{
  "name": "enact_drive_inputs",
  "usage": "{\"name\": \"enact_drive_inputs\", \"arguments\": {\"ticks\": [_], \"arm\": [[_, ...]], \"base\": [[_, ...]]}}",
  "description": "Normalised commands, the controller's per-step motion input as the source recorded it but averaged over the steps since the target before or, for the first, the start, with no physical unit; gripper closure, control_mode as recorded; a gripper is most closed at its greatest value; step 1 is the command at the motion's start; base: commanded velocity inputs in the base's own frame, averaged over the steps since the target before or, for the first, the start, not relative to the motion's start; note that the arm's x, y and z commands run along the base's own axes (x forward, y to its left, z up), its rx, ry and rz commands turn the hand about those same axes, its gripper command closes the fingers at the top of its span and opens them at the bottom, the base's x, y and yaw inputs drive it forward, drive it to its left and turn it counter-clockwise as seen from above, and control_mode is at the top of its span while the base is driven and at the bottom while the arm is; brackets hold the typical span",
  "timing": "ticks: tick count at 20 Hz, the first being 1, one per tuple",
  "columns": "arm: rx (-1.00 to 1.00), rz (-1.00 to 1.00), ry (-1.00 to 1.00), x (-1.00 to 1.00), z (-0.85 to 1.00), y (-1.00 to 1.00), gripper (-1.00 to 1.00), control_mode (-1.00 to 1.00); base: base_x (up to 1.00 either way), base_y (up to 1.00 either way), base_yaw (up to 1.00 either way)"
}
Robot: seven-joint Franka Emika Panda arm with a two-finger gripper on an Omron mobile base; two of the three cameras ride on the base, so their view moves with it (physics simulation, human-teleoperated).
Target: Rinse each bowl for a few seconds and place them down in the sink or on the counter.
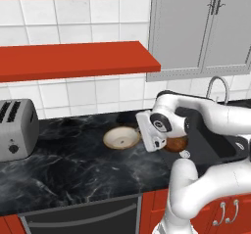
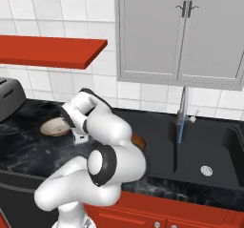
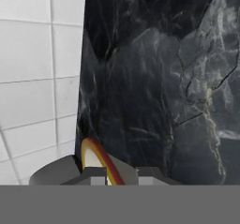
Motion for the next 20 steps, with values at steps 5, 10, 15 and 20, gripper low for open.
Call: {"name": "enact_drive_inputs", "arguments": {"ticks": [5, 10, 15, 20], "arm": [[0.01, 0.05, 0.00, 0.09, -0.28, 0.08, 1.00, -1.00], [0.00, 0.06, 0.00, 0.07, -0.24, 0.08, 1.00, -1.00], [0.00, 0.05, 0.00, 0.07, -0.21, 0.09, 1.00, -1.00], [0.00, 0.05, 0.00, 0.08, -0.25, 0.09, 1.00, -1.00]], "base": [[0.00, 0.00, 0.00], [0.00, 0.00, 0.00], [0.00, 0.00, 0.00], [0.00, 0.00, 0.00]]}}
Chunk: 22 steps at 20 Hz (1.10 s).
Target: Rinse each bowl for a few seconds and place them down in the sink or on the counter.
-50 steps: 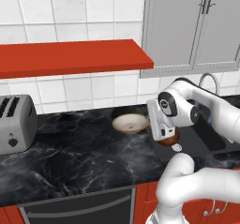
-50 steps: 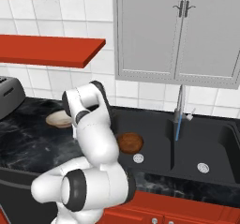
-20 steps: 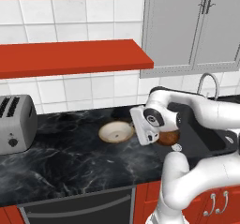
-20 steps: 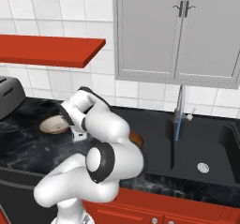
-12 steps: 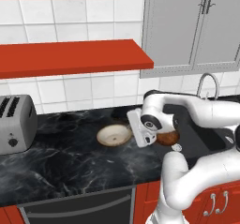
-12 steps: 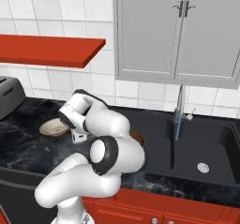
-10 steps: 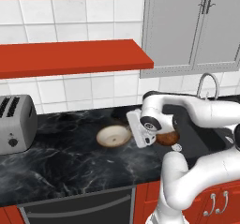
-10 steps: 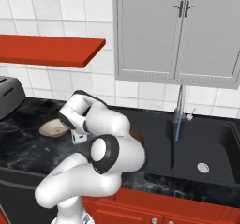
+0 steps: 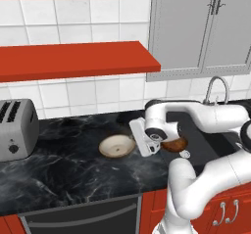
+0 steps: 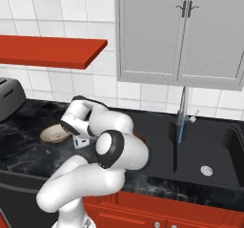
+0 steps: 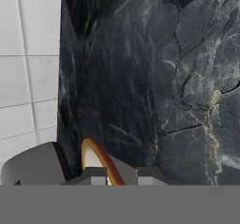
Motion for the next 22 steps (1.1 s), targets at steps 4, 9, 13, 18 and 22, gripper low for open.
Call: {"name": "enact_drive_inputs", "arguments": {"ticks": [4, 9, 13, 18, 22], "arm": [[0.00, 0.05, 0.00, 0.07, -0.24, 0.07, 1.00, -1.00], [0.00, 0.05, 0.00, 0.07, -0.25, 0.07, 1.00, -1.00], [0.00, 0.05, 0.00, 0.08, -0.26, 0.09, 1.00, -1.00], [0.00, 0.05, 0.00, 0.04, -0.28, 0.12, 1.00, -1.00], [0.00, 0.04, 0.00, 0.00, -0.31, 0.12, -1.00, -1.00]], "base": [[0.00, 0.00, 0.00], [0.00, 0.00, 0.00], [0.00, 0.00, 0.00], [0.00, 0.00, 0.00], [0.00, 0.00, 0.00]]}}
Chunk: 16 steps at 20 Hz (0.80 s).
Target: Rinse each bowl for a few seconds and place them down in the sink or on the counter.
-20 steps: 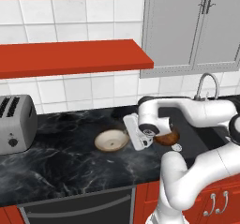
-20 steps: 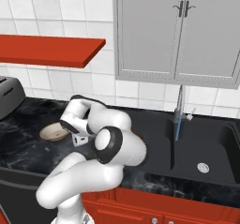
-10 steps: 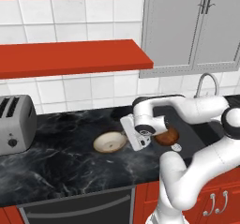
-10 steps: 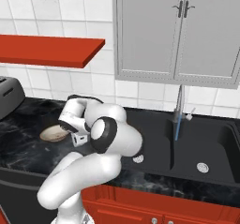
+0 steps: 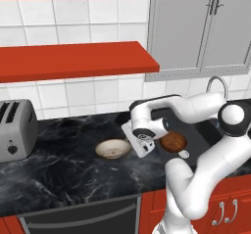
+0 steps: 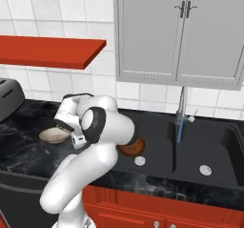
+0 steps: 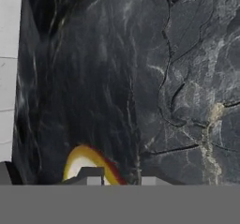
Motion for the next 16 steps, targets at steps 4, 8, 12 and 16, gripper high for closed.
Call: {"name": "enact_drive_inputs", "arguments": {"ticks": [4, 8, 12, 16], "arm": [[0.02, 0.06, 0.00, 0.00, -0.16, 0.01, -1.00, -1.00], [0.00, 0.06, -0.04, -0.01, 0.04, 0.00, -1.00, -1.00], [0.00, 0.06, -0.09, -0.06, 0.17, 0.00, -1.00, -1.00], [0.00, 0.06, -0.10, -0.08, 0.21, 0.00, -1.00, -1.00]], "base": [[0.00, 0.00, 0.00], [0.00, 0.00, 0.00], [0.00, 0.00, 0.00], [0.00, 0.00, 0.00]]}}
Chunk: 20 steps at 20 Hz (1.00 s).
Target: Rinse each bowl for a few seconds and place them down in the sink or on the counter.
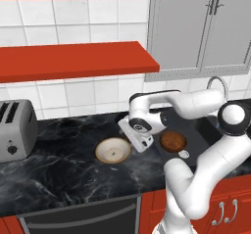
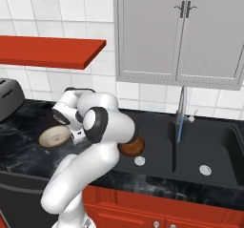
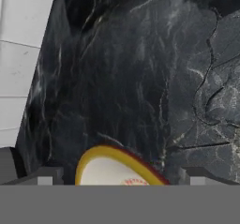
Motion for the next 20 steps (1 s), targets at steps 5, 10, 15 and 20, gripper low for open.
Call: {"name": "enact_drive_inputs", "arguments": {"ticks": [5, 10, 15, 20], "arm": [[0.00, 0.06, -0.08, -0.07, 0.21, -0.02, -1.00, -1.00], [0.00, 0.06, -0.06, -0.05, 0.20, -0.12, -1.00, -1.00], [0.00, 0.08, -0.07, -0.12, 0.23, -0.24, -1.00, -1.00], [0.00, 0.07, -0.07, -0.17, 0.42, -0.27, -1.00, -1.00]], "base": [[0.00, 0.00, 0.00], [0.00, 0.00, 0.00], [0.00, 0.00, 0.00], [0.00, 0.00, 0.00]]}}
